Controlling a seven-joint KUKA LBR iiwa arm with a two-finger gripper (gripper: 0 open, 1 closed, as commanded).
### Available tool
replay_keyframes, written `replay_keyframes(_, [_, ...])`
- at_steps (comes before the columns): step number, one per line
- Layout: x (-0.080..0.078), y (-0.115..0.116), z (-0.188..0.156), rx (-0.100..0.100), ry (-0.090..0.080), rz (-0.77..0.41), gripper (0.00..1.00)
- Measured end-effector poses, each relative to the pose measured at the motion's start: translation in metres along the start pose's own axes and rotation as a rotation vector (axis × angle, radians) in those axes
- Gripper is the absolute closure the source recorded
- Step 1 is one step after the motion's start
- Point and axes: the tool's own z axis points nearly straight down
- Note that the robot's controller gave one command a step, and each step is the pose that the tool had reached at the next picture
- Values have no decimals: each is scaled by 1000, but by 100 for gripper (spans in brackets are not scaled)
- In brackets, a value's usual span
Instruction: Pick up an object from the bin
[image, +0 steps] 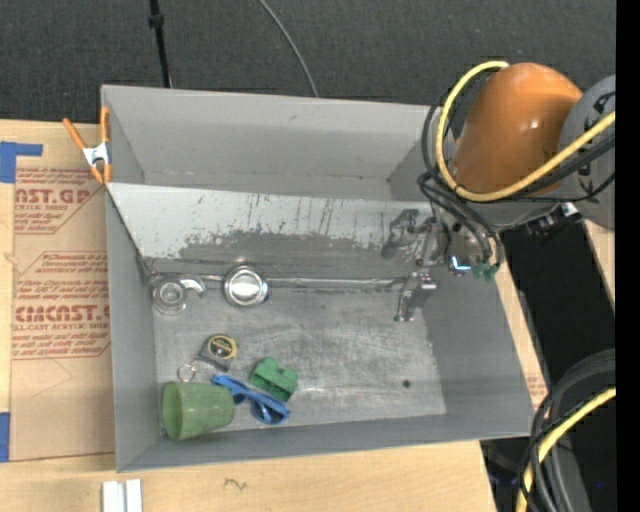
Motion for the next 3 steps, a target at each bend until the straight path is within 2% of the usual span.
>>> replay_keyframes(1, [49, 29, 127, -2, 11, -135, 0])
replay_keyframes(2, [94, 81, 111, -4, 4, -404, 0])
replay_keyframes(3, [55, 132, 129, -4, -2, -480, 0])
